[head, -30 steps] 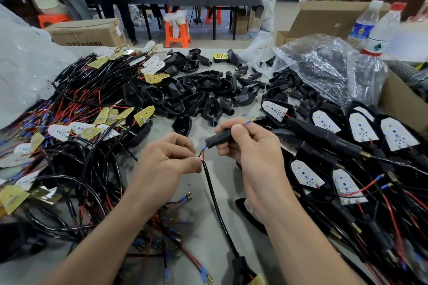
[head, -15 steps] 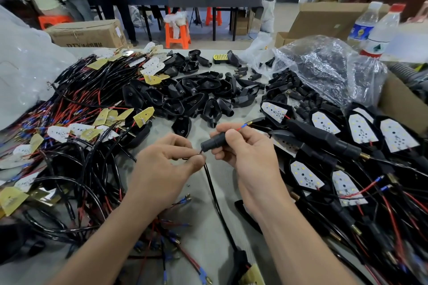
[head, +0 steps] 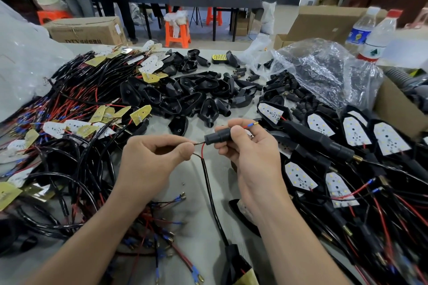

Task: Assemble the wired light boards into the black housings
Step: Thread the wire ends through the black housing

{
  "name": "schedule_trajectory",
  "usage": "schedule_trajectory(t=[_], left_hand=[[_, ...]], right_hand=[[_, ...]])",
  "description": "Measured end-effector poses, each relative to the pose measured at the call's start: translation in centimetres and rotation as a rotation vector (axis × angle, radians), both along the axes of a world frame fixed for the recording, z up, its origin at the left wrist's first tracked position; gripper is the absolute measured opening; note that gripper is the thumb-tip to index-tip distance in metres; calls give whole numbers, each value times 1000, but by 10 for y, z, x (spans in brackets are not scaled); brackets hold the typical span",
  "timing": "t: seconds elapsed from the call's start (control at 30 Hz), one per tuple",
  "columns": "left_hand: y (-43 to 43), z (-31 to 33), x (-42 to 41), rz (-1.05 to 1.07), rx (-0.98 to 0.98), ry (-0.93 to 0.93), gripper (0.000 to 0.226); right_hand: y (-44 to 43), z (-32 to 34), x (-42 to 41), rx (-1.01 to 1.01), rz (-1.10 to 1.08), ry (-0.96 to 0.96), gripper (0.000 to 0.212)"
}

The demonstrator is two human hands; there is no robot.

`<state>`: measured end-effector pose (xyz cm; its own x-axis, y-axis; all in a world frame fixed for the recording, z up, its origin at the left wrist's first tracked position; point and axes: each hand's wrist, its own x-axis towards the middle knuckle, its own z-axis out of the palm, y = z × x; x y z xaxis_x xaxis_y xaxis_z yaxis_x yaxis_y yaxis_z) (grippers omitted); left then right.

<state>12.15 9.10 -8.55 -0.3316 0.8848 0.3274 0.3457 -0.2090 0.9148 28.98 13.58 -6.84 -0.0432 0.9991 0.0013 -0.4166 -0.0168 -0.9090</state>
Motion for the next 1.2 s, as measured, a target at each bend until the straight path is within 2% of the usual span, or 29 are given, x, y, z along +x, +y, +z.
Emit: schedule_trajectory(t=[0.03,0.13,0.23,0.37,0.5,0.6,0.67,0.73,0.83,0.97,1.03,1.2], left_hand=[[1,0,0,7,8,-30,8],[4,-4,-3,36,6,-73,15],[3,-6,-4,47,-14,-38,17],[1,-2,-1,11,-32,43,3],[2,-2,-2,17,-18,61,17],[3,0,-3,-16,-10,-74,9],[3,2,-5,-34,-4,-163,12],[5,3,-6,-34,-25,-189,5],[5,-1,-4,-35,-55,-121,19],[2,-1,0,-30,-57,-36,19],[2,1,-2,-35,-74,-78,10],[7,2,-12,-107,-126,-293,25]], right_hand=[[0,0,0,-1,3,2,22],[-2,0,-3,-3,30,7,19],[-2,-1,-6,-42,83,13,13],[-4,-2,-9,-90,111,54,12],[-5,-1,-9,-78,151,48,15],[-5,0,-9,-84,155,62,12],[-4,1,-7,-80,132,72,8],[-3,1,-6,-76,111,77,8],[-2,-1,-7,-77,93,66,8],[-3,-6,-10,-85,116,18,20],[-2,-5,-10,-90,126,28,16],[0,-2,-4,-69,118,70,7]])
